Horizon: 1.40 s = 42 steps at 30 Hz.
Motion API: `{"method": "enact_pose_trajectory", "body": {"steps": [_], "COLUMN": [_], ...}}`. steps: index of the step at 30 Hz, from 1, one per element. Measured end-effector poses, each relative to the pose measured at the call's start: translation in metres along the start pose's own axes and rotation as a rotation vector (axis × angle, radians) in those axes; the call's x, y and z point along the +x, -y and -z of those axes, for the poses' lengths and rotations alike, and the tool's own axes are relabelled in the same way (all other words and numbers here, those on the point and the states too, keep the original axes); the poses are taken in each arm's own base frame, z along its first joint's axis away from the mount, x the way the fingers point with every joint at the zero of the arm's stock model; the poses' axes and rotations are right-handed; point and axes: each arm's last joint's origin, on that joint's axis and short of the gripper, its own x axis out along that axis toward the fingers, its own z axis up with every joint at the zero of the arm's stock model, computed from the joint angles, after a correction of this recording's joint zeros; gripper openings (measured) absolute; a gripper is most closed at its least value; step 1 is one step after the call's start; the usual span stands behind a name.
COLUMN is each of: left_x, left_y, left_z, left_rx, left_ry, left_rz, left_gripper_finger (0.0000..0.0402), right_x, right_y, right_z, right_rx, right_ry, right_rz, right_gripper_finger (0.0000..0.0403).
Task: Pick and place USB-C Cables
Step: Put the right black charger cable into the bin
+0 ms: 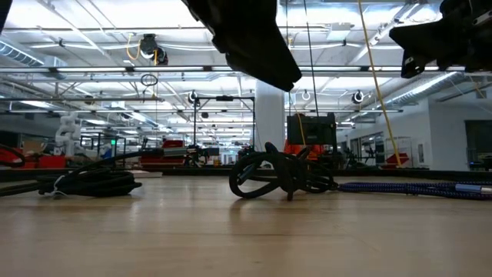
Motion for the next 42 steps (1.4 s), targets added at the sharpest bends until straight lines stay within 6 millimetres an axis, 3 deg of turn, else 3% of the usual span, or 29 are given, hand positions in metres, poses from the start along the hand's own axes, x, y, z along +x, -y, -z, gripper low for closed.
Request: {"method": "enact_pose_trajectory", "body": {"steps": [8, 14, 21, 31, 42], "left_x": [0.000, 0.011, 0.021, 0.036, 0.038], "left_y": [0.000, 0.003, 0.021, 0.038, 0.044], "left_z": [0.000, 0.008, 0.024, 0.041, 0.038], "left_rx": [-0.010, -0.094, -0.136, -0.177, -0.266], "left_ry": [0.011, -0.026, -0.104, -0.174, -0.128], "left_rz": [-0.109, -0.159, -0.149, -0.142, -0.113], "left_gripper_finger": [0.0236, 0.0284, 0.0325, 0.0293, 0.0258], "right_x": [0.000, 0.000, 0.001, 0.003, 0.006], "right_y": [0.000, 0.000, 0.000, 0.000, 0.001], "right_z": [-0.003, -0.003, -0.002, 0.002, 0.004], "right_rx": [0.000, 0.014, 0.092, 0.186, 0.185], "right_ry": [0.036, 0.030, 0.016, -0.018, -0.044], "right_rz": [0.000, -0.002, -0.003, 0.000, 0.051], "right_gripper_finger": [0.0000, 0.0000, 0.0000, 0.0000, 0.0000]}}
